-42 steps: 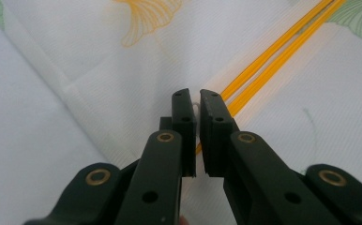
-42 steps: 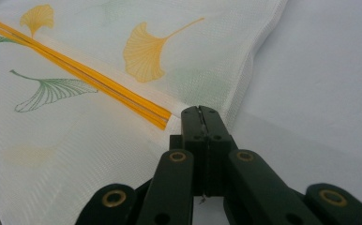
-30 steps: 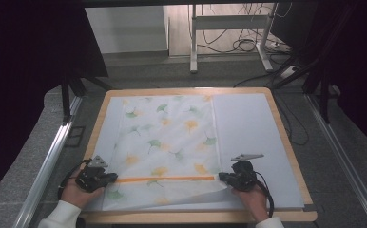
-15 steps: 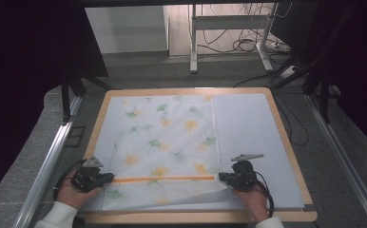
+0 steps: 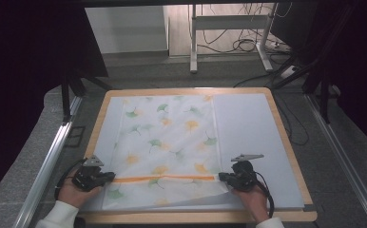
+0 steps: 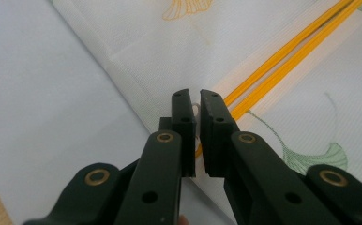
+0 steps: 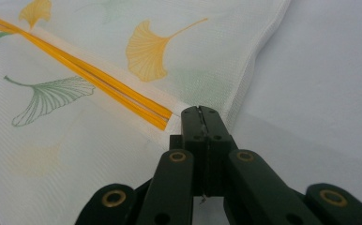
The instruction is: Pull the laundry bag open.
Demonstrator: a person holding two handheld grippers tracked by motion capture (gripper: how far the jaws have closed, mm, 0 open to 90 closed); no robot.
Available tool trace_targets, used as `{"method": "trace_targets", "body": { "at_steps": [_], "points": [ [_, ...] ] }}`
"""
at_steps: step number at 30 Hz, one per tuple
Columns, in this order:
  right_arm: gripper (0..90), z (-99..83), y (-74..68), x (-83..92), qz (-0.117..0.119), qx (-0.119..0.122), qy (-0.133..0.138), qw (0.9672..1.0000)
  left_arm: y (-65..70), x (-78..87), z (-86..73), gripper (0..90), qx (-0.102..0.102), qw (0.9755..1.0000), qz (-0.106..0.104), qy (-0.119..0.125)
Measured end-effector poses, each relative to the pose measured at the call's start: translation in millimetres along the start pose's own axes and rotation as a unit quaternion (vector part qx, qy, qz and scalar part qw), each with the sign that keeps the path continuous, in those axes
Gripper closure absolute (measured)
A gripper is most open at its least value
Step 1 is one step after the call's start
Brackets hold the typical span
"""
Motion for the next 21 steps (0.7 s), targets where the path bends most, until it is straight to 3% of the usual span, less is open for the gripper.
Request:
{"method": "trace_targets", "body": {
  "at_steps": [6, 13, 14, 17, 21],
  "points": [
    [89.6, 0.1, -1.2, -0.1, -0.002, 0.011, 0.001, 0.9999, 1.1, -1.0, 1.7, 85.7, -0.003, 1.0000, -0.001, 0.001],
    [89.3, -0.2, -3.6, 0.4, -0.008, 0.019, 0.004, 0.9998, 1.8, 1.6, 2.5, 83.8, 0.006, 0.9999, 0.001, 0.016],
    [89.1, -0.2, -4.1, 0.6, -0.010, 0.020, 0.004, 0.9997, 2.1, 2.2, 2.8, 82.6, 0.008, 0.9997, 0.000, 0.021],
    [73.9, 0.6, -5.1, 4.1, 0.009, 0.018, 0.011, 0.9997, 5.2, 7.1, 5.6, 74.5, 0.018, 0.9984, -0.018, 0.051],
    [69.1, 3.5, -9.3, 14.4, 0.019, 0.027, 0.042, 0.9986, 12.3, 14.5, 10.0, 62.5, 0.019, 0.9947, -0.020, 0.099]
  ]
}}
Point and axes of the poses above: each handheld gripper's, and its own axes: x roughly backward along the jaws, z roughly out of its top, y roughly to its right, the point moved 2 cm from there along -x, roughly forward along the jaws, and after that the axes turned 8 degrees about y, right-handed, at the moved point
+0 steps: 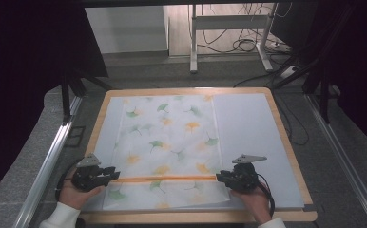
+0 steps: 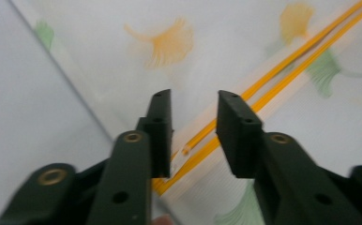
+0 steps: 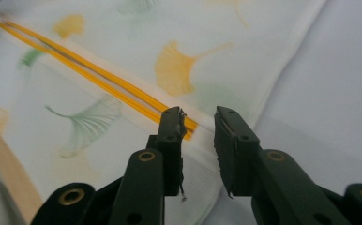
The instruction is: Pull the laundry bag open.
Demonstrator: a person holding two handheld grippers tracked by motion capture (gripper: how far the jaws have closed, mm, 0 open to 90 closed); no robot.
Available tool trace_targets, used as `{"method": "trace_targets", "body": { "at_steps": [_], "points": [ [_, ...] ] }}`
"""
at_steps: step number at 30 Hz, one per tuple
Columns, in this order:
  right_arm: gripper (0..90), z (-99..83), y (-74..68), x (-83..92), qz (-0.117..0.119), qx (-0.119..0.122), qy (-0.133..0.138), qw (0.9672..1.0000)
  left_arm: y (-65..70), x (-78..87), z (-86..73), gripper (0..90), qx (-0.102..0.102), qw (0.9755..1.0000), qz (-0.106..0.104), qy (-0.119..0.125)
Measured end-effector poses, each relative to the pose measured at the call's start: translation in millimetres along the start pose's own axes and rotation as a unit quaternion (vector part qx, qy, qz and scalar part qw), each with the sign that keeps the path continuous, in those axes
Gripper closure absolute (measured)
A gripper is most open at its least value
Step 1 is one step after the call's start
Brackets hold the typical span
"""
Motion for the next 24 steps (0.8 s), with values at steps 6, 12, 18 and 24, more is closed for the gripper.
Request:
{"method": "trace_targets", "body": {
  "at_steps": [6, 12, 18, 24],
  "points": [
    [58.9, 7.4, -0.5, 9.6, -0.009, 0.011, 0.053, 0.9985, 5.6, 3.4, 5.3, 52.5, 0.000, 0.9991, 0.018, 0.038],
    [53.0, 11.2, 9.1, 20.2, -0.030, 0.028, 0.082, 0.9958, 5.7, 0.2, 11.3, 47.9, 0.002, 0.9977, 0.032, 0.059],
    [48.2, 7.6, 40.0, 30.5, -0.070, 0.049, 0.092, 0.9920, -4.1, -16.9, 18.8, 46.2, -0.002, 0.9978, 0.049, 0.045],
    [46.6, 3.9, 59.4, 39.3, -0.080, 0.027, 0.107, 0.9906, -9.8, -21.2, 15.9, 45.2, 0.003, 0.9979, 0.054, 0.035]
  ]
}}
Point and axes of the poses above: each handheld gripper's, and its own axes: x roughly backward along the jaws, z roughly out of its top, y roughly to its right, the point moved 2 cm from there along -x, roughly forward along the jaws, and after that the axes turned 8 degrees about y, right-handed, at the moved point
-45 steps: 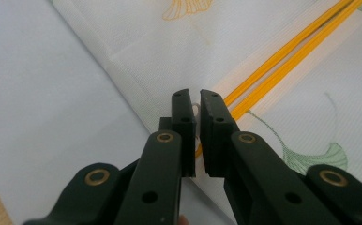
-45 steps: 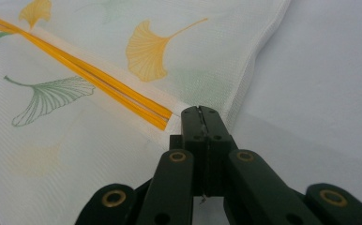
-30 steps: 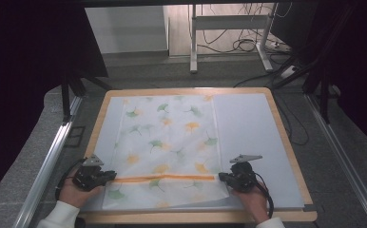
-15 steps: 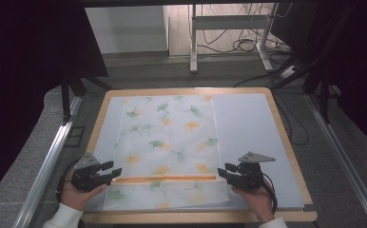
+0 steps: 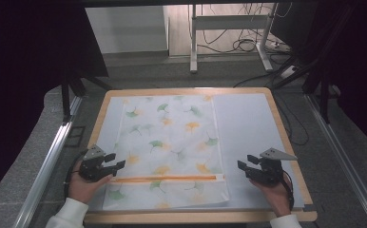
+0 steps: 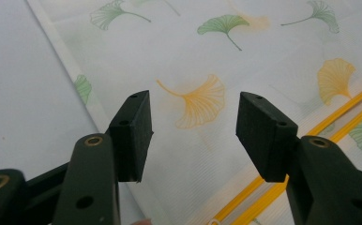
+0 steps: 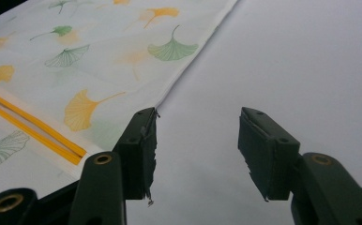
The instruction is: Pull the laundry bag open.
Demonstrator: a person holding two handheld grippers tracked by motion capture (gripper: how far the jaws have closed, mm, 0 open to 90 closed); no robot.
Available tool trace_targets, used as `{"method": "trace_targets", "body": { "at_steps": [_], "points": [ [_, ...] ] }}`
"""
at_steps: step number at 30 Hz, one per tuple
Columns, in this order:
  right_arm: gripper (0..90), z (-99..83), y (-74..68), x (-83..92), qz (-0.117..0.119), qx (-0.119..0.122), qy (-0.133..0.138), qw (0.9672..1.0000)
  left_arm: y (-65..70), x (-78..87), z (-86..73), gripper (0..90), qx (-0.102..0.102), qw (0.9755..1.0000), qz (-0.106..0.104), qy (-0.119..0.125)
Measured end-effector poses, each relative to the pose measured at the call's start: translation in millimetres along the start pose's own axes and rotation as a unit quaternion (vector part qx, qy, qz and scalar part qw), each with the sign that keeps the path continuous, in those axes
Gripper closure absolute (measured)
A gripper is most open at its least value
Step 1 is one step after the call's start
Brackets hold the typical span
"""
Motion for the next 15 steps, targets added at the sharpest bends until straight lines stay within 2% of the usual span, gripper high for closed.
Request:
{"method": "trace_targets", "body": {
  "at_steps": [5, 10, 15],
  "points": [
    [46.3, -2.2, -3.9, -1.4, 0.004, 0.010, -0.011, 0.9999, -1.1, 9.6, -0.4, 43.1, 0.009, 0.9998, -0.003, 0.020],
    [44.9, -1.5, -9.3, -3.7, 0.008, 0.023, -0.015, 0.9996, -4.4, 12.4, -2.3, 41.2, 0.016, 0.9996, -0.003, 0.024],
    [43.3, -1.8, -8.9, -3.1, 0.012, 0.012, -0.011, 0.9998, -3.0, 11.6, -2.8, 39.8, 0.014, 0.9997, -0.003, 0.022]
  ]
}}
Point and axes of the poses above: each handheld gripper's, and its own axes: x roughly backward along the jaws, z roughly out of its top, y roughly to its right, the point moved 2 cm from there along -x, roughly forward along the jaws, and after that the axes turned 8 degrees about y, right-handed, at the moved point
